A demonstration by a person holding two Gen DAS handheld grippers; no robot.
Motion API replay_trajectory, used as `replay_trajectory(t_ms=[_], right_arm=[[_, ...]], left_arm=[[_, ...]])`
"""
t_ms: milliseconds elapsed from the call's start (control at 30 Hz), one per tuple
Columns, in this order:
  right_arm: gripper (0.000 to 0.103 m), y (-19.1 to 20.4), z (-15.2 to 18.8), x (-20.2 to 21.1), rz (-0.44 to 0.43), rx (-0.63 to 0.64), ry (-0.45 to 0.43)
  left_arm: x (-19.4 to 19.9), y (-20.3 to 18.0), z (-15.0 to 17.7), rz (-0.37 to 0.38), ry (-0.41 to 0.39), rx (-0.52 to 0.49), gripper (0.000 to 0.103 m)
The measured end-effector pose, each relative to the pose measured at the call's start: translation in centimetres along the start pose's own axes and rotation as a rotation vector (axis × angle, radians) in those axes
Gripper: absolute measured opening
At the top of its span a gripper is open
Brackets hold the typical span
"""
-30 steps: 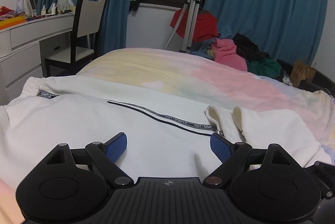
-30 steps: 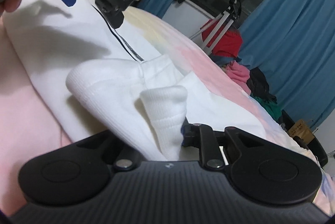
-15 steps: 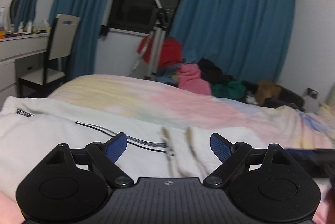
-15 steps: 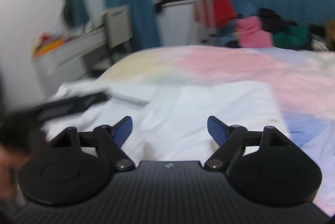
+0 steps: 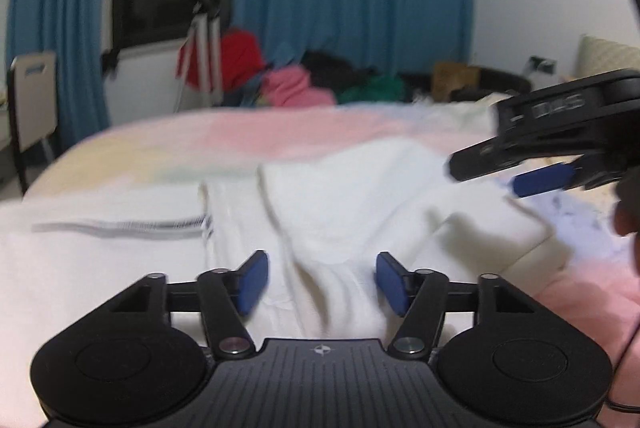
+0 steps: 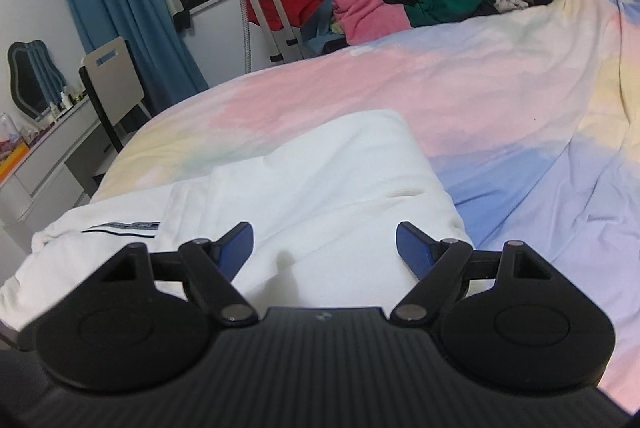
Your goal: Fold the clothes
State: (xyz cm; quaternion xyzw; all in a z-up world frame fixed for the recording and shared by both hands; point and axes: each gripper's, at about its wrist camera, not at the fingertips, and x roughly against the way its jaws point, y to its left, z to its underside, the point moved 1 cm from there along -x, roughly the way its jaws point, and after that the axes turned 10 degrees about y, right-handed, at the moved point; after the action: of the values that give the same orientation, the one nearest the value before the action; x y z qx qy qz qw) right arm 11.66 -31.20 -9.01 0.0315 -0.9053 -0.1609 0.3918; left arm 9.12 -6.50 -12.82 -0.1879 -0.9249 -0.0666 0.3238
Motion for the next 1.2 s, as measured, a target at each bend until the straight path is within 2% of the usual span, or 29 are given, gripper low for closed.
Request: replay_trajectory(t_ms=[33,100,233,333,500,700,767,833,867,933,1033,1200], right_arm=[[0.080,-0.1,-0.3,-0.3,-0.002,0.001,0.010],[0.080,-0.3,-0.8,-0.7,-0.003,0.005,0.028],[0.080,-0.1,-0.8,-1.2,0.017,0.032,0.040],[0.080,0.0,-0.6,-1.4,0.044,0.059,0.037],[0.082,0.2,0.0,-2.6,0.065,0.102,0.067],[0.082,0.3,0.4,-4.2,0.098,0.143,0.084],[0.082,0.3,0.4,-4.2,0.099,0.140,0.082],[0.082,0.4,0.4,-4.3,0.104,0.146,0.080],[0.082,0.5,0.4,-4.3,0.108,0.150,0.079],[0.082,0.6,0.5,-4.3,0.112,0.152,0.077],[0.081,0.6,0.5,-4.2,0.114,0.153,0.076],[0.081,0.7,0.6,-4.2,0.113,0.147,0.075]], left_arm=[[-0.2,0.4,0.0,0.006,0.006,0.017,0.054],[-0.2,1.0,-0.2,0.044,0.004,0.061,0.036],[1.1,1.7,-0.3,0.069,0.010,0.098,0.020],[2.3,2.5,-0.7,0.103,0.026,0.155,0.019],[1.5,2.3,-0.2,0.078,0.068,0.138,0.021],[2.9,2.7,-0.5,0.059,0.080,0.183,0.038],[4.1,3.3,-0.8,0.039,0.084,0.224,0.056],[5.5,4.2,-1.1,0.000,0.082,0.270,0.067],[6.5,5.0,-1.2,-0.034,0.069,0.304,0.077],[8.7,7.2,-1.3,-0.089,0.027,0.393,0.090],[11.6,10.9,-1.0,-0.151,-0.008,0.509,0.097],[14.4,17.4,0.2,-0.263,0.033,0.650,0.101]])
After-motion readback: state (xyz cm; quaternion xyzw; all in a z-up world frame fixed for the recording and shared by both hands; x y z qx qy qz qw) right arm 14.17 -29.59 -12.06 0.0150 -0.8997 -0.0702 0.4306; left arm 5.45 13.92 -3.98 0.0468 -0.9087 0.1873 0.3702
